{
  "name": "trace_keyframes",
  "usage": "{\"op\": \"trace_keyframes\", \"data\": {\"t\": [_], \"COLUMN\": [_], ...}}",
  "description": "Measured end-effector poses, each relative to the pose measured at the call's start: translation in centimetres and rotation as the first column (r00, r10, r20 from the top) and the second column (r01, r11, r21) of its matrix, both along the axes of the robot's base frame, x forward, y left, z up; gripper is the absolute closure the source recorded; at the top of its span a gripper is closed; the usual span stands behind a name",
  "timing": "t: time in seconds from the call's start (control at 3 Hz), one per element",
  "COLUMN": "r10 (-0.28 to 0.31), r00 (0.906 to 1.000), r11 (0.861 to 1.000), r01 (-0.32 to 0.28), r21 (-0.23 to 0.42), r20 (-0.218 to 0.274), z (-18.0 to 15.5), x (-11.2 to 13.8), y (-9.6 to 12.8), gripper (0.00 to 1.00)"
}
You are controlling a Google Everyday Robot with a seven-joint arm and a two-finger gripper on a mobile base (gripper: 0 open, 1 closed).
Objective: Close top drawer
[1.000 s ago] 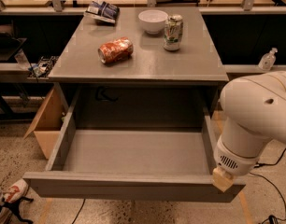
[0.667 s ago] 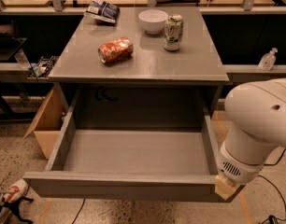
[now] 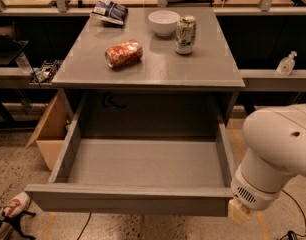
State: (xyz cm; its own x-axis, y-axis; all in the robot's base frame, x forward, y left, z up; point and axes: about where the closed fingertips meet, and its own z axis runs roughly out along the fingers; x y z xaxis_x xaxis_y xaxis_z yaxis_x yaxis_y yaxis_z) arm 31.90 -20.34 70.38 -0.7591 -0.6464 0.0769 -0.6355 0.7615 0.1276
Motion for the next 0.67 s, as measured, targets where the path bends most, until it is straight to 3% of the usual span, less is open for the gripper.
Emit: {"op": "trace_keyframes", "data": {"t": [0.67], "r10": [-0.002], "r00": [0.9979], "r11": [1.0], "r01": [0.004], "r21": [-0.029], "r20": [0.065], "z": [-2.3], "x": [0.5], "y": [0.5], "gripper": [1.0]}}
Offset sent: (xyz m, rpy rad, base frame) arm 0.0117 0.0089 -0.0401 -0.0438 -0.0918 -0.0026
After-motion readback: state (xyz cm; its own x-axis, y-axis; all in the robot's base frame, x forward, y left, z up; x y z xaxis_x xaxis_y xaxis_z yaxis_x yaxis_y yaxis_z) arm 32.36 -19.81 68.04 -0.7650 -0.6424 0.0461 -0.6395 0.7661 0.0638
